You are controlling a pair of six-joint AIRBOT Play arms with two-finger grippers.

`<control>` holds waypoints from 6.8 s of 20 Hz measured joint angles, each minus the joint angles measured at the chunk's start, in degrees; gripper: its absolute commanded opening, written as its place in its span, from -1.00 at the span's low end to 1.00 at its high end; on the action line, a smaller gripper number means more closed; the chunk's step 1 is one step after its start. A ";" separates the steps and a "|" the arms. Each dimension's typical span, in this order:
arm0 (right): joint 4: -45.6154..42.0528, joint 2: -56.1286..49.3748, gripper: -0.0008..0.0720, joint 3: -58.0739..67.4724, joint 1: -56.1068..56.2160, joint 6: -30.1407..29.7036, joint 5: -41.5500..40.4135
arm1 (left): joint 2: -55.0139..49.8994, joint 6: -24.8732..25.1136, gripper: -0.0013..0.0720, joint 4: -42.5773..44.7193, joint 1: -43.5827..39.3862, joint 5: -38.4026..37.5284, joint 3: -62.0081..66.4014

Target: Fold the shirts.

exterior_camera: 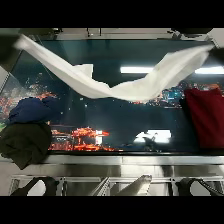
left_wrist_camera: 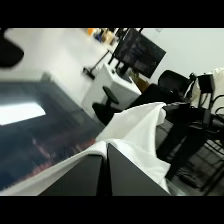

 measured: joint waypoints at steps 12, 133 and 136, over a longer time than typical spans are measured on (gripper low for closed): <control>0.63 31.10 -0.93 1.27 -12.66 0.98 -26.71 | 6.62 -9.77 -0.90 -2.32 19.37 3.76 19.93; -41.79 -34.29 -0.46 5.68 5.11 21.00 -7.56 | -50.10 -24.00 -0.22 60.61 -5.60 -10.93 8.35; -42.80 -29.03 -0.46 2.03 3.69 21.97 -3.54 | -42.84 -22.08 -0.22 63.32 -5.42 -6.97 -5.66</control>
